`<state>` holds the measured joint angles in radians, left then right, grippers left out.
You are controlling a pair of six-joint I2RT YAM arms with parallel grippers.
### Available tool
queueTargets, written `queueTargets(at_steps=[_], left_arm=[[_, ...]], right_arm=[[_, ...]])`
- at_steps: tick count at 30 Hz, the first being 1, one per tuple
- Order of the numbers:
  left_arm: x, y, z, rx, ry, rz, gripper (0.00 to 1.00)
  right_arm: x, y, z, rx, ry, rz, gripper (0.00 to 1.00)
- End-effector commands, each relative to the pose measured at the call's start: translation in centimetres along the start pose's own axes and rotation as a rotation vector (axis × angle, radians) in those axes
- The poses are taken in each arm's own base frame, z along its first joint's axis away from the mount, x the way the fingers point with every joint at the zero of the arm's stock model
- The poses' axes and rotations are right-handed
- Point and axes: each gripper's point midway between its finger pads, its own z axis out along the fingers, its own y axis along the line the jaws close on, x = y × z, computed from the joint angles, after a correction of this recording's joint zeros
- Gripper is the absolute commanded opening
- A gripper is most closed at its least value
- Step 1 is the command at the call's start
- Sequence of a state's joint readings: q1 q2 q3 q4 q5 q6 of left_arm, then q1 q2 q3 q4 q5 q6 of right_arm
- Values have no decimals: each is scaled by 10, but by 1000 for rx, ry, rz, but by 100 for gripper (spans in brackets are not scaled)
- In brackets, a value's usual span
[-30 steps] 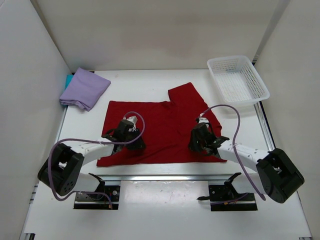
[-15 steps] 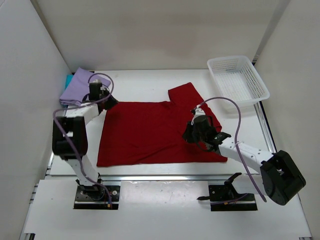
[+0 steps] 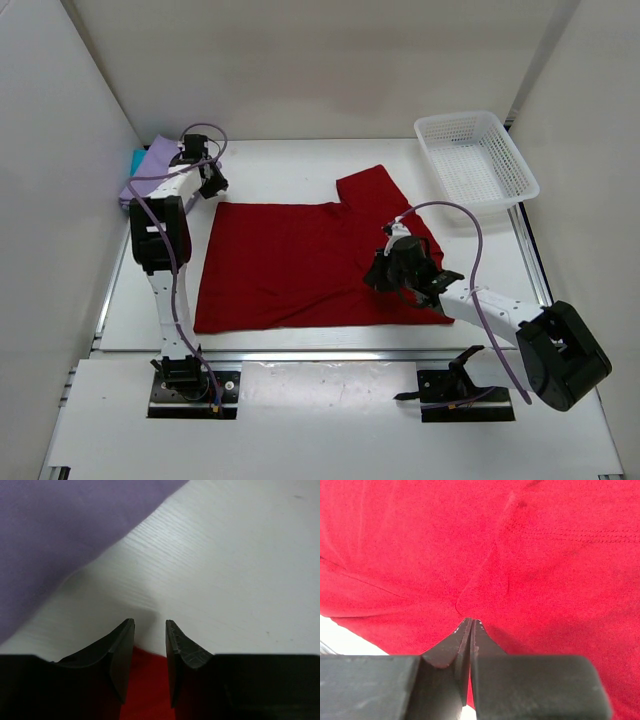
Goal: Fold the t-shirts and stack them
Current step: Grap the side of the flattened tshirt furthest away from the robot with both arms
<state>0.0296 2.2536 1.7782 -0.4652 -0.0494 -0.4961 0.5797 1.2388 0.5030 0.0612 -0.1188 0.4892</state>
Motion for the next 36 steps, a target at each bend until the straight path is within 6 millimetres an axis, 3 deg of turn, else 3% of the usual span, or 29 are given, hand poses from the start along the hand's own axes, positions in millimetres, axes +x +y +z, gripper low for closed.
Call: queueTargets(at_steps=[1, 9, 14, 20, 21, 29, 32, 36], left_arm=[[4, 9, -7, -70, 35, 66, 43], [26, 23, -1, -116, 89, 97, 46], [29, 26, -6, -103, 85, 95, 47], [38, 22, -9, -84, 96, 106, 45], [50, 10, -10, -69, 107, 133, 45], [53, 2, -16, -50, 96, 144, 40], [53, 6, -17, -62, 82, 147, 31], [50, 10, -18, -71, 76, 127, 11]], right_arm=[[-17, 7, -3, -46, -64, -23, 0], [-16, 9, -3, -58, -75, -24, 0], [-15, 7, -2, -60, -78, -10, 6], [-26, 14, 1, -77, -98, -12, 17], [-28, 17, 2, -83, -100, -14, 17], [-41, 25, 8, -82, -113, -29, 22], [-43, 25, 10, -90, -109, -21, 27], [-59, 18, 16, -62, -137, -1, 36]])
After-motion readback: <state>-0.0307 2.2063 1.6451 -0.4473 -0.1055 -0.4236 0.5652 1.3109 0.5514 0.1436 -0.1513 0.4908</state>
